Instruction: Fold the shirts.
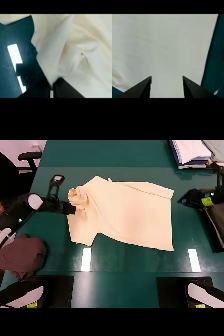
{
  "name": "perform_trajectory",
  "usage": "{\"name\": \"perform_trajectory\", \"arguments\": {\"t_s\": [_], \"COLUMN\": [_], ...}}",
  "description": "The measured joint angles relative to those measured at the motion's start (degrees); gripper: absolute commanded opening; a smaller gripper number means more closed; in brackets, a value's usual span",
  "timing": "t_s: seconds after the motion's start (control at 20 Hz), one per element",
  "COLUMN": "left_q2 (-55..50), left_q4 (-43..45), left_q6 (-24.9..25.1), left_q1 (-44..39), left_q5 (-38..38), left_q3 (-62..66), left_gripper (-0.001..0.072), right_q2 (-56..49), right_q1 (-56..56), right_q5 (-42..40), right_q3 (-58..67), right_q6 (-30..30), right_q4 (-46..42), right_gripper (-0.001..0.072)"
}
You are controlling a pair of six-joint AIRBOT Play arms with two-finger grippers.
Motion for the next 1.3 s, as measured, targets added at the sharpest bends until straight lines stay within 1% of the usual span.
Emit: {"name": "perform_trajectory", "arguments": {"t_s": [0.15,0.2,0.25,0.45,0.5,0.55,0.65,0.7,0.85,0.9,1.05,1.1,1.3], "left_q2": [-0.04,-0.07,-0.09,-0.09,-0.09,-0.09,-0.09,-0.09,-0.09,-0.07,0.72,1.36,4.94], "left_q4": [0.50,0.48,0.37,0.02,-0.17,-0.42,-1.05,-1.36,-1.73,-1.88,-1.92,-1.99,-1.92], "left_q6": [0.00,0.00,0.00,0.00,0.00,0.00,-0.02,-0.04,-0.04,-0.04,-0.22,-0.26,-0.50], "left_q1": [0.63,0.74,0.83,0.98,0.98,0.98,1.01,1.01,1.01,1.01,1.01,1.01,1.01], "left_q5": [-4.37,-5.68,-6.73,-8.92,-9.22,-9.40,-9.64,-9.77,-9.94,-10.03,-10.21,-10.16,-11.41], "left_q3": [3.19,3.74,4.11,4.85,4.92,4.98,5.05,5.07,5.09,5.11,5.66,6.14,9.44], "left_gripper": [0.0027,0.0027,0.0027,0.0027,0.0027,0.0027,0.0027,0.0027,0.0027,0.0027,0.0026,0.0026,0.0026], "right_q2": [2.82,3.61,4.35,5.53,5.49,5.11,3.76,2.95,1.25,1.09,2.56,3.63,9.07], "right_q1": [-4.92,-6.43,-7.93,-11.30,-11.45,-11.21,-9.42,-7.96,-3.37,-1.99,0.94,1.16,0.74], "right_q5": [1.73,2.14,2.60,2.71,2.40,1.88,1.20,0.79,-3.91,-5.77,-11.69,-12.33,-10.54], "right_q3": [-8.04,-11.08,-14.49,-26.99,-29.57,-32.09,-35.71,-36.96,-37.73,-37.27,-33.92,-32.50,-25.66], "right_q6": [0.00,0.00,0.00,-0.02,-0.02,-0.02,0.02,0.02,0.02,-0.04,-0.17,-0.17,-0.17], "right_q4": [-0.02,-0.02,-0.04,0.09,0.20,0.31,1.42,2.51,3.98,4.00,3.23,2.23,3.28], "right_gripper": [0.0462,0.0550,0.0597,0.0589,0.0568,0.0564,0.0498,0.0477,0.0114,0.0021,0.0017,0.0016,0.0016]}}
